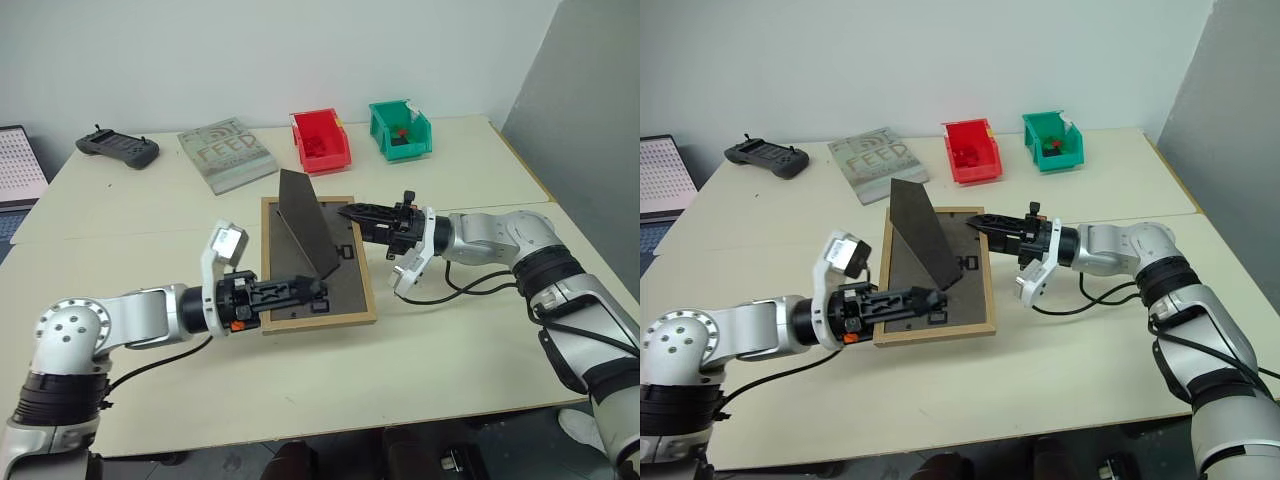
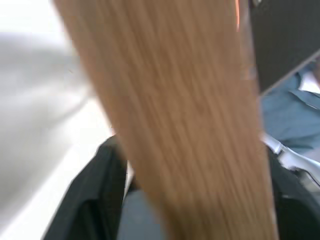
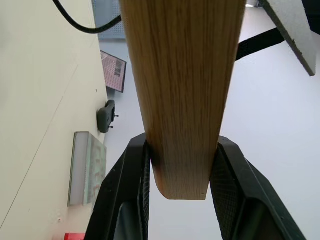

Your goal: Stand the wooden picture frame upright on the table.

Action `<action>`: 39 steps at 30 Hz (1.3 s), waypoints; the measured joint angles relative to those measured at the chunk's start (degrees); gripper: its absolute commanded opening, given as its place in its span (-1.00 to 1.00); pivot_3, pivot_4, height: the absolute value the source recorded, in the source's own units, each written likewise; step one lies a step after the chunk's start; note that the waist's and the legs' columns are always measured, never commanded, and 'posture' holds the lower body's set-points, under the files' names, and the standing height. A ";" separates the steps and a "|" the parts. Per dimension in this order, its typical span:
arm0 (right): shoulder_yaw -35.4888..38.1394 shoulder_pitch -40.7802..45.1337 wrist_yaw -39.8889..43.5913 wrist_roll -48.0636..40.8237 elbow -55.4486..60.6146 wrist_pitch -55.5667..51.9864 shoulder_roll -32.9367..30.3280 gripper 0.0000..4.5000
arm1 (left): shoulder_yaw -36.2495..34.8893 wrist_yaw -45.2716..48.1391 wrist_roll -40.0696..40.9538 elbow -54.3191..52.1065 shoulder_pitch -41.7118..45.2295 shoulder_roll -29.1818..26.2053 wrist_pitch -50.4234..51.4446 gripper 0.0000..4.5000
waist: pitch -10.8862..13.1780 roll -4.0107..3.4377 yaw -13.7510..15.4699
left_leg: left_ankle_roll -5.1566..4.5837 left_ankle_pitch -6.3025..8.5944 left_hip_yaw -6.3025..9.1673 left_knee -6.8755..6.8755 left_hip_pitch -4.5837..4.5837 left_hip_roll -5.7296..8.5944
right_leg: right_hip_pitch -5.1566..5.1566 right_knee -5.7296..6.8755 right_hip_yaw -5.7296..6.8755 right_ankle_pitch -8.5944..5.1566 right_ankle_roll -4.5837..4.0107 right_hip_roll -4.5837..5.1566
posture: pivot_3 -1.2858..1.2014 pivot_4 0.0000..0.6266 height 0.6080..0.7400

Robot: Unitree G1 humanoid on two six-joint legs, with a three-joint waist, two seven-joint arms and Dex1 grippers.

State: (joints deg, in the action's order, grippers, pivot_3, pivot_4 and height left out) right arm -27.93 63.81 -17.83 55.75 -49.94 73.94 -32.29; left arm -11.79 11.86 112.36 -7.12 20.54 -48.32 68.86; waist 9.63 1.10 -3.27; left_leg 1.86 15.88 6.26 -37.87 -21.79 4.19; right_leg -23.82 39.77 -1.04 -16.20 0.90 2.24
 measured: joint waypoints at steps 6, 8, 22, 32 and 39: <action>0.31 -4.30 29.70 -29.70 -10.40 -3.65 3.69 -0.43 | -10.93 -4.12 -0.93 -7.19 -9.61 -5.67 -4.01 1.00 | 0.04 0.29 -0.38 | -0.10 0.06 -0.15 -0.01 0.03 -0.45 | 0.31 -0.55 0.13 0.13 -0.20 -0.21 | 0.03 -0.52 1.00; 1.75 -11.28 54.70 -50.45 -3.66 -19.55 8.06 -0.43 | -14.51 -6.88 -5.22 -15.62 -13.22 -6.02 -7.18 1.00 | 0.01 0.33 -0.30 | -0.19 0.13 -0.13 -0.07 0.06 -0.79 | 0.52 -0.89 0.32 0.28 -0.40 -0.33 | 0.03 -0.52 1.00; 14.72 -5.14 83.22 -74.96 -7.32 -82.19 22.20 -0.44 | 4.90 -17.43 -61.90 -36.12 -21.63 9.86 -27.23 1.00 | 0.19 -0.11 1.95 | 0.02 0.28 -0.20 0.02 -0.13 -0.73 | 0.21 -0.78 0.30 0.49 -0.39 -0.38 | 0.03 -0.52 1.00; 16.11 -4.18 82.47 -67.58 -14.53 -82.07 24.34 0.04 | 8.55 -13.17 -71.60 -36.37 -25.49 14.81 -30.34 1.00 | 0.17 -0.09 1.72 | 0.01 0.28 -0.24 -0.01 -0.04 -0.75 | 0.27 -0.72 0.27 0.50 -0.36 -0.40 | 0.03 -0.52 1.00; 17.29 -6.72 82.86 -65.38 -12.43 -81.98 22.86 0.77 | 6.50 -9.75 -71.96 -34.74 -23.72 14.94 -29.90 1.00 | 0.17 -0.08 1.81 | 0.01 0.28 -0.20 -0.03 -0.04 -0.75 | 0.30 -0.73 0.32 0.51 -0.34 -0.40 | 0.03 -0.52 1.00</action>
State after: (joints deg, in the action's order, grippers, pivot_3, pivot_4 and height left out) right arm -10.63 57.09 65.03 -9.62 -62.37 -8.04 -9.43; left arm -5.28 2.11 40.40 -41.86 -3.18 -33.38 38.96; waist 9.80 1.02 -1.46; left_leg 1.86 16.16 6.05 -37.90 -21.83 3.44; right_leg -23.52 39.03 -0.72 -15.69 0.56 1.84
